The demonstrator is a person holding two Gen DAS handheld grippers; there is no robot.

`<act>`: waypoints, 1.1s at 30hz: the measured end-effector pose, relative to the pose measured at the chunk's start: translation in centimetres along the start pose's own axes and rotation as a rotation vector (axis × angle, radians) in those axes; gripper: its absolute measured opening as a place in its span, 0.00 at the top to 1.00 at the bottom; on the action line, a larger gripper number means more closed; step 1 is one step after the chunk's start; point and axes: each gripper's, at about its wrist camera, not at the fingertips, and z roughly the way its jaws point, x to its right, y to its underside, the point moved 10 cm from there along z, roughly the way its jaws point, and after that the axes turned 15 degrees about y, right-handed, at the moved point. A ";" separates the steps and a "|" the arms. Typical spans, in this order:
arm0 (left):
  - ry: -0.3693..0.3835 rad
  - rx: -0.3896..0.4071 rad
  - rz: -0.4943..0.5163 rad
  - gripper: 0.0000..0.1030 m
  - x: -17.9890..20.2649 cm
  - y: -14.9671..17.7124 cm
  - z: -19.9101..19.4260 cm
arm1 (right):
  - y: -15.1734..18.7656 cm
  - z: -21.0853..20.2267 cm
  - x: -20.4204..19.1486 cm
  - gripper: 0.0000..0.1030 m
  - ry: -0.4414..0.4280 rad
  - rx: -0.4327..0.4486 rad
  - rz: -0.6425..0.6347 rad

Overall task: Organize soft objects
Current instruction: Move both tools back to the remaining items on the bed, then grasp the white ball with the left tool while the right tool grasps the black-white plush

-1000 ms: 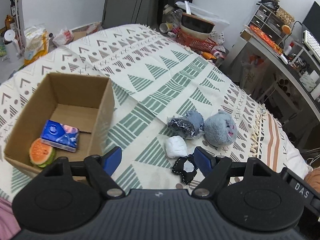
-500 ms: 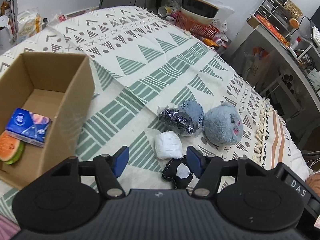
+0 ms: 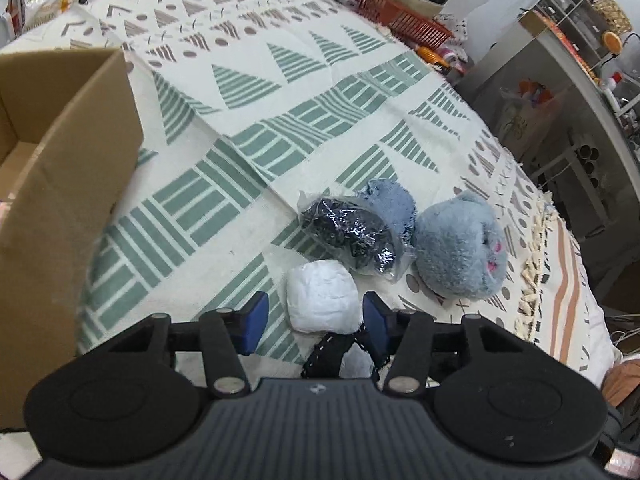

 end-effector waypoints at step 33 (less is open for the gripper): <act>-0.080 0.049 0.015 0.59 -2.9 -0.3 -4.4 | 1.2 2.5 -3.5 0.43 0.111 0.020 -0.230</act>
